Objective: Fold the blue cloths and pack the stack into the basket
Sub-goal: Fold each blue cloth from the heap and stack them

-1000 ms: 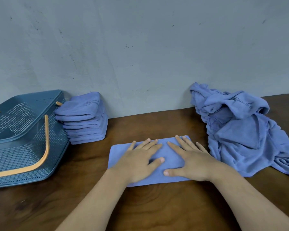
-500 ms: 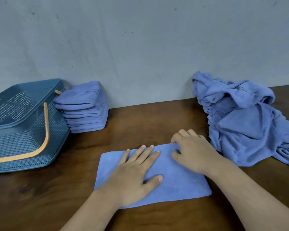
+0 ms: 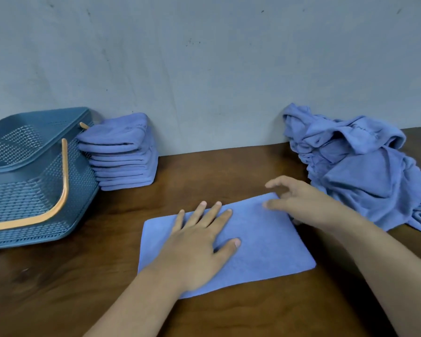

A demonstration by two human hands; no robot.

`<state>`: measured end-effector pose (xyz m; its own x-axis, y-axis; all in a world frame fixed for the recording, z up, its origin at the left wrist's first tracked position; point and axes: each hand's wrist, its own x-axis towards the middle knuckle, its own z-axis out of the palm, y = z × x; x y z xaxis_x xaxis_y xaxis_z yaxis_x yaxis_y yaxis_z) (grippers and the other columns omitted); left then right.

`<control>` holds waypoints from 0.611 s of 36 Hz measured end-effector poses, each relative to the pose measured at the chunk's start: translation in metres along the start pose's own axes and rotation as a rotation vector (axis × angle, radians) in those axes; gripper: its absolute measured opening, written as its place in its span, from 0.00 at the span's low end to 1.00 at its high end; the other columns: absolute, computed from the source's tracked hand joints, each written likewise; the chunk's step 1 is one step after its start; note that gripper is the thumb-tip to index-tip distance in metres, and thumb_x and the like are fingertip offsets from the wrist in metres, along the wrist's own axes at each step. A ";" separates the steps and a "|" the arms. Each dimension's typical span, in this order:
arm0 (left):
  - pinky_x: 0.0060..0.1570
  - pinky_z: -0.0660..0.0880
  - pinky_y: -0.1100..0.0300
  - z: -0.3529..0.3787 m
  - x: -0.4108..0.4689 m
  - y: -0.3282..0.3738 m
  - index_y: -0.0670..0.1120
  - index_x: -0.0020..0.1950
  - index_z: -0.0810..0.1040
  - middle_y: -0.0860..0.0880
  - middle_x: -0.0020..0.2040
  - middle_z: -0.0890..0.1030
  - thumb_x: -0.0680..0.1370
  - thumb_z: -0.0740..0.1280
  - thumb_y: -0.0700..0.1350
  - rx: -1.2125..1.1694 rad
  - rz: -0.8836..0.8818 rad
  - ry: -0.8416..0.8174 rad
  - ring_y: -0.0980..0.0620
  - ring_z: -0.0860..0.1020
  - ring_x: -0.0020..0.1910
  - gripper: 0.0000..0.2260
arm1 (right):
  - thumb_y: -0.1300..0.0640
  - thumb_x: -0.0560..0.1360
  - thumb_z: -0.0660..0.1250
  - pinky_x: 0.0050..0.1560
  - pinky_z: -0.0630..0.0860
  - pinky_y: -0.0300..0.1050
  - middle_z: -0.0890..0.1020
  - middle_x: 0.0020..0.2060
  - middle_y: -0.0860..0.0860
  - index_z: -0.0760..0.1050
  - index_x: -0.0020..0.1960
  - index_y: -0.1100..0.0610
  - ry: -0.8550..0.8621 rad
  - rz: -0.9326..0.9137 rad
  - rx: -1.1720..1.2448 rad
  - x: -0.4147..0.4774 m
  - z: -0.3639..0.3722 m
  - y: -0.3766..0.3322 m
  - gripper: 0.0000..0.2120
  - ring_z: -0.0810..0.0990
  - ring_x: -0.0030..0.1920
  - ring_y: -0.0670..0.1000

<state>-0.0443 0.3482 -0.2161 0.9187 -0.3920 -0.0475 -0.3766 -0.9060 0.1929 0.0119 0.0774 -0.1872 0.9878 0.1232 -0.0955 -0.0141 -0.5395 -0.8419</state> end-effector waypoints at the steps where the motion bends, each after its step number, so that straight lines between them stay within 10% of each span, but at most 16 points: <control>1: 0.82 0.35 0.45 0.000 0.001 0.000 0.66 0.85 0.42 0.66 0.84 0.37 0.82 0.45 0.72 0.002 -0.010 0.002 0.60 0.34 0.83 0.32 | 0.52 0.77 0.76 0.42 0.78 0.49 0.83 0.41 0.55 0.74 0.65 0.37 -0.082 -0.013 0.050 -0.002 -0.003 0.000 0.21 0.81 0.43 0.51; 8: 0.83 0.37 0.44 0.002 0.004 -0.002 0.66 0.85 0.43 0.65 0.84 0.39 0.82 0.45 0.72 -0.008 -0.027 0.029 0.59 0.36 0.84 0.32 | 0.52 0.76 0.77 0.58 0.80 0.45 0.82 0.56 0.40 0.81 0.61 0.35 -0.205 -0.158 -0.190 -0.005 0.001 0.000 0.17 0.81 0.57 0.43; 13: 0.83 0.38 0.45 0.003 0.009 -0.004 0.64 0.85 0.46 0.67 0.84 0.42 0.83 0.47 0.71 -0.049 -0.017 0.055 0.61 0.37 0.83 0.33 | 0.48 0.73 0.79 0.65 0.69 0.34 0.74 0.68 0.32 0.71 0.74 0.34 -0.175 -0.155 -0.243 -0.007 0.007 0.003 0.33 0.70 0.69 0.33; 22: 0.83 0.49 0.45 -0.005 0.017 -0.008 0.60 0.81 0.65 0.63 0.83 0.60 0.84 0.51 0.69 -0.011 -0.069 0.220 0.59 0.53 0.83 0.28 | 0.46 0.67 0.84 0.76 0.64 0.44 0.63 0.79 0.34 0.62 0.79 0.31 -0.299 -0.038 -0.134 -0.008 -0.003 0.005 0.48 0.61 0.79 0.41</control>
<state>-0.0254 0.3498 -0.2139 0.9466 -0.2834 0.1538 -0.3114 -0.9273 0.2078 0.0039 0.0715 -0.1892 0.8975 0.3736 -0.2343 0.0618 -0.6326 -0.7720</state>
